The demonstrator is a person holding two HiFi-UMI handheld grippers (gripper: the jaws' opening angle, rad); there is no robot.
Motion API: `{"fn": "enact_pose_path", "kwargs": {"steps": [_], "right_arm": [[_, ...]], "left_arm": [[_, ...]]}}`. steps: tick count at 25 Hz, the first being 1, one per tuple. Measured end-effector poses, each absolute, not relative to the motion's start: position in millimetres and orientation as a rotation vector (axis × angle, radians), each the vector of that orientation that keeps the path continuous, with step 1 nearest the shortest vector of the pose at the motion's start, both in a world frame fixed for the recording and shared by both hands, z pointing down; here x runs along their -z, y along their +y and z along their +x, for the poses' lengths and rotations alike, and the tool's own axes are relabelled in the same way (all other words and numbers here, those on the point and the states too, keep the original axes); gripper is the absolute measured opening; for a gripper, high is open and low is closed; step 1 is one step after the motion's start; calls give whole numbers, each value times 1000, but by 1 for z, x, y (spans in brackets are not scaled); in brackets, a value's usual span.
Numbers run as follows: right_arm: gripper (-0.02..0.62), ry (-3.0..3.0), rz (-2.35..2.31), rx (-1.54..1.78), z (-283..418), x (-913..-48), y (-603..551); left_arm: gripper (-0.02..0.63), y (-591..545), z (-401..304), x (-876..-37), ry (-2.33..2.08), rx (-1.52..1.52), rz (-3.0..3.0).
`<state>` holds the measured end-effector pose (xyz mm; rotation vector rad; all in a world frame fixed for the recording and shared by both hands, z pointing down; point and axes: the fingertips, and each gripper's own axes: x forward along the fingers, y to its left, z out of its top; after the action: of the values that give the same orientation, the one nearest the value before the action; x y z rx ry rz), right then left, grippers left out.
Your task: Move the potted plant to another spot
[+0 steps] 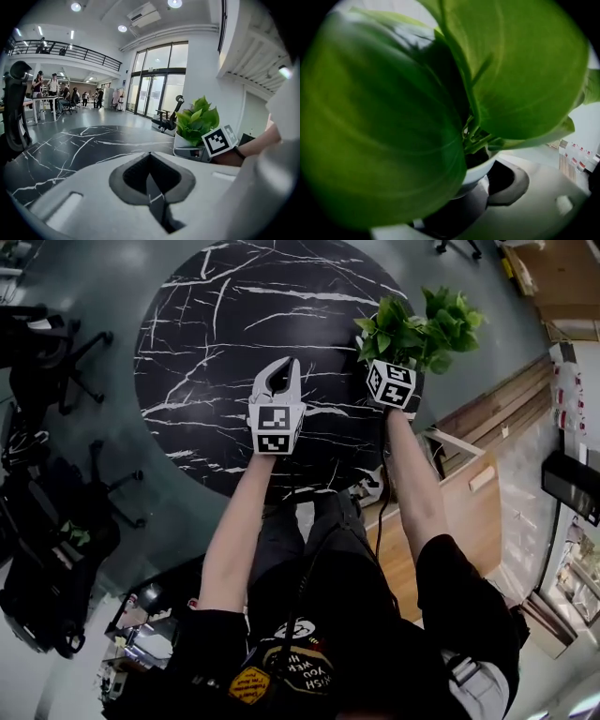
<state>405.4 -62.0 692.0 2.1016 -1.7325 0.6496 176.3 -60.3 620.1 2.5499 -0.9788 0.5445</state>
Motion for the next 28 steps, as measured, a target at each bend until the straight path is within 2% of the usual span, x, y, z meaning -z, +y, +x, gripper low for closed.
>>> {"fn": "enact_pose_path", "kwargs": {"steps": [9, 28], "right_arm": [[499, -1899, 1893, -623, 254, -693, -53], [499, -2304, 1321, -453, -91, -697, -76]], "left_arm": [[4, -33, 83, -623, -1086, -505, 2458], [3, 25, -171, -624, -1564, -376, 2129]]}}
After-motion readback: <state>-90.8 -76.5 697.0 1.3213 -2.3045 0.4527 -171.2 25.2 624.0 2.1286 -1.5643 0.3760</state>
